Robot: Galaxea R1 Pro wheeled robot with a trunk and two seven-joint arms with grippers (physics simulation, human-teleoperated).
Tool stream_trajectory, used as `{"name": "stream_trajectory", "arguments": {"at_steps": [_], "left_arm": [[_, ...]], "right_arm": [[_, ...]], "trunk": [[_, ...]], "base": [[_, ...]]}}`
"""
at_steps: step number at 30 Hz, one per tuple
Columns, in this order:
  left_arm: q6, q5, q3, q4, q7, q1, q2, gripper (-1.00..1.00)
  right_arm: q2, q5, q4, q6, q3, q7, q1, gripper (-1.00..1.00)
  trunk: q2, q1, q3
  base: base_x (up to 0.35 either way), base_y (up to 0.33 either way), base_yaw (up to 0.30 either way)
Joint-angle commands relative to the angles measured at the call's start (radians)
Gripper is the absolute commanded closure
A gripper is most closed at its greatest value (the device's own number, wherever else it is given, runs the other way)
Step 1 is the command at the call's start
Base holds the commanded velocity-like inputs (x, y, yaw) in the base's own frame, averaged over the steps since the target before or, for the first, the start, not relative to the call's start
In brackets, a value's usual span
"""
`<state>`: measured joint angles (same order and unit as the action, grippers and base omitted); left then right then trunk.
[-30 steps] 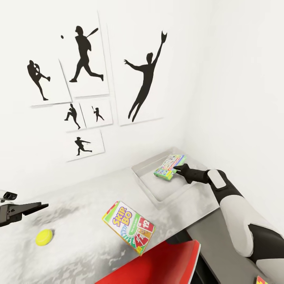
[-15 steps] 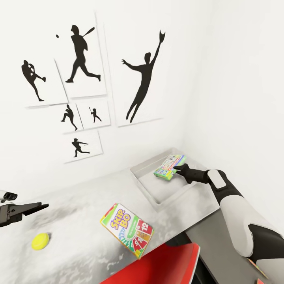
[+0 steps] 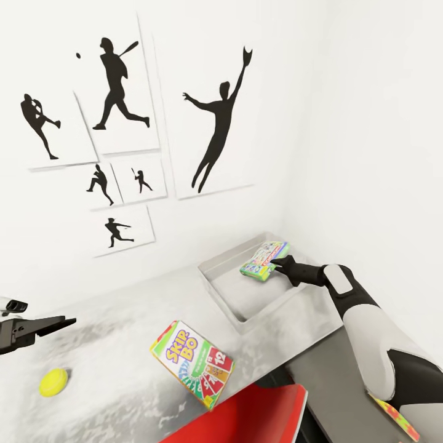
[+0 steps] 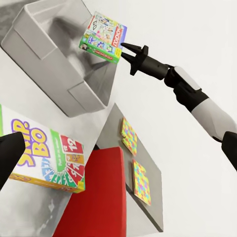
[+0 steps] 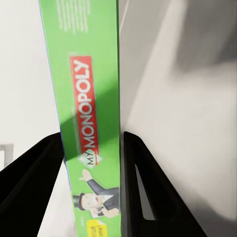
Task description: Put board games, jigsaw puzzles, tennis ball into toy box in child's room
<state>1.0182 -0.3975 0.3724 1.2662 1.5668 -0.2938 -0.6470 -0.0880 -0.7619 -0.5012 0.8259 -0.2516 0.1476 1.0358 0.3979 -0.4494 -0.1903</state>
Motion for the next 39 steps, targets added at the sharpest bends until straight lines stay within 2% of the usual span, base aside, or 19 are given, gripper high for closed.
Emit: {"name": "stream_trajectory", "arguments": {"at_steps": [1, 10, 14, 18, 24, 39], "left_arm": [[0.010, 0.001, -0.001, 0.000, 0.004, -0.001, 0.000, -1.00], [0.010, 0.002, -0.001, 0.000, 0.004, -0.001, 0.000, -1.00], [0.010, -0.004, 0.018, -0.001, 0.004, 0.001, 0.023, -1.00], [0.011, -0.003, 0.004, 0.016, 0.004, -0.007, 0.046, -1.00], [0.011, -0.003, -0.002, 0.025, 0.004, -0.011, 0.053, -1.00], [0.011, -0.003, 0.012, 0.025, 0.004, -0.011, 0.053, -1.00]], "right_arm": [[0.001, 0.009, 0.000, 0.006, -0.006, 0.008, 0.001, 1.00], [0.001, 0.009, 0.000, 0.004, -0.006, 0.008, 0.001, 1.00], [0.024, 0.006, -0.023, -0.018, -0.008, 0.013, -0.003, 1.00], [0.047, 0.004, -0.023, -0.010, -0.012, 0.001, 0.008, 1.00], [0.079, 0.003, -0.033, -0.029, -0.014, -0.009, 0.012, 1.00], [0.077, 0.003, -0.035, -0.030, -0.015, -0.013, 0.014, 1.00]], "trunk": [[0.002, -0.001, -0.002], [0.002, -0.001, -0.002], [0.002, -0.001, -0.002], [0.002, -0.001, -0.002], [0.002, -0.001, -0.002], [0.002, -0.001, -0.007]], "base": [[0.014, -0.026, 0.000], [0.003, -0.006, 0.000], [0.000, 0.000, 0.000], [0.000, 0.000, 0.000], [0.000, 0.000, 0.000], [0.000, 0.000, 0.000]]}}
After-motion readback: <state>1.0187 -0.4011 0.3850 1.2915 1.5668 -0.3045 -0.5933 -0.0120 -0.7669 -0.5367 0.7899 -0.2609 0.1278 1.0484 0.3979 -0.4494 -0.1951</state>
